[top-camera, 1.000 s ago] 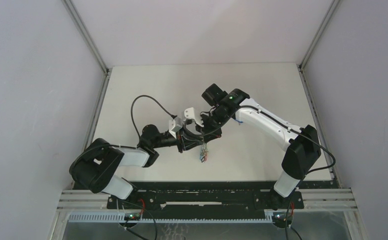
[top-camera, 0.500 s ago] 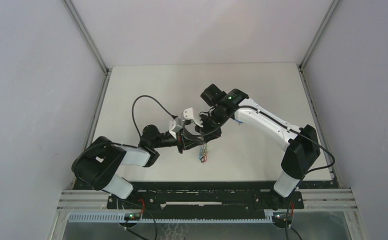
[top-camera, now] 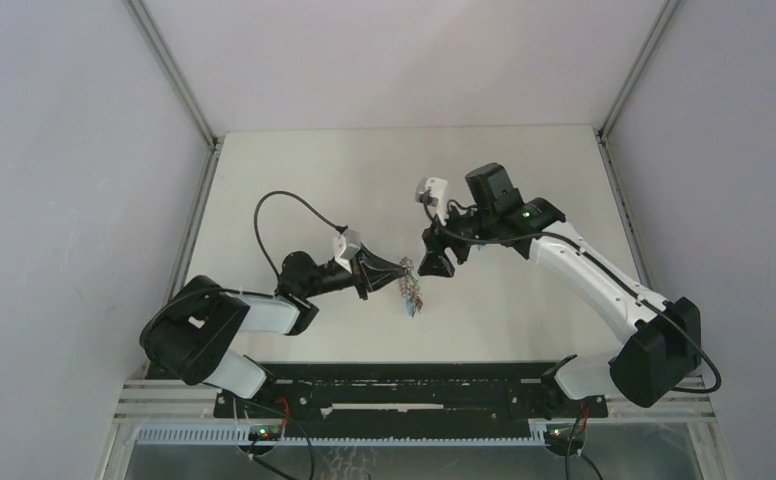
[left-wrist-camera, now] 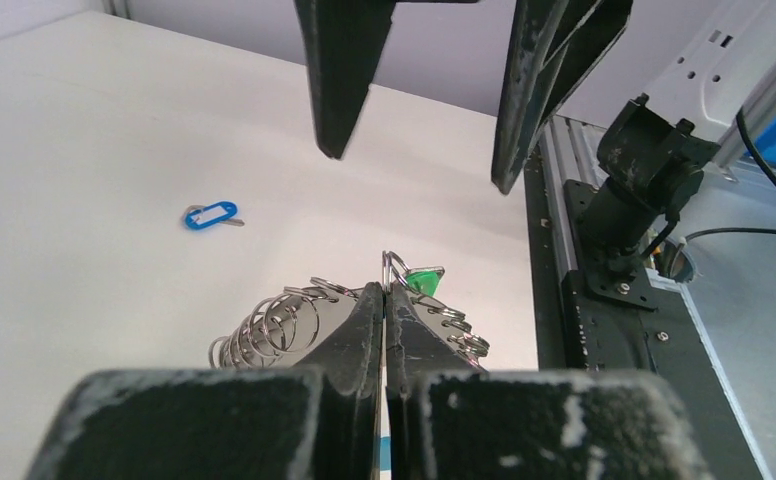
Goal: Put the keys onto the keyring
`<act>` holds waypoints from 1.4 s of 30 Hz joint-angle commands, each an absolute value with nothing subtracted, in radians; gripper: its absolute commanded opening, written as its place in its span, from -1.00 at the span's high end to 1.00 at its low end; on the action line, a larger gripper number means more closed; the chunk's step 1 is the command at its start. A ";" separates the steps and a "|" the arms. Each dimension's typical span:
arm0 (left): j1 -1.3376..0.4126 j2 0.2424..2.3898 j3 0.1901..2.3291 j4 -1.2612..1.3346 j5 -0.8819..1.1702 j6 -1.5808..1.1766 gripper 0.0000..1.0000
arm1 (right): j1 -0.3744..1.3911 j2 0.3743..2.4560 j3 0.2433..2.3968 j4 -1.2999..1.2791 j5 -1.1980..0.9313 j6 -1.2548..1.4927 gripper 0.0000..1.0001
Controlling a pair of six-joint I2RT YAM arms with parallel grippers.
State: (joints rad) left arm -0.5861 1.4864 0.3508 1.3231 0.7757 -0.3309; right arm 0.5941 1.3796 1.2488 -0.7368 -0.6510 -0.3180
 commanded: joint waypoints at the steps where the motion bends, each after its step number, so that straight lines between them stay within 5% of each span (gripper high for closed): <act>1: -0.588 1.451 0.326 1.416 0.713 -0.333 0.99 | 0.545 1.330 1.179 -0.549 -0.848 -0.070 -0.44; 8: -0.588 1.459 0.313 1.451 0.647 -0.348 1.00 | 0.531 1.280 1.051 -0.365 -0.836 0.044 -0.54; 19: -0.588 1.451 0.305 1.455 0.627 -0.352 1.00 | 0.493 1.287 0.884 -0.028 -0.771 0.300 0.17; 42: -0.588 1.460 0.309 1.459 0.630 -0.359 1.00 | 0.517 1.385 0.881 0.051 -0.870 0.324 0.66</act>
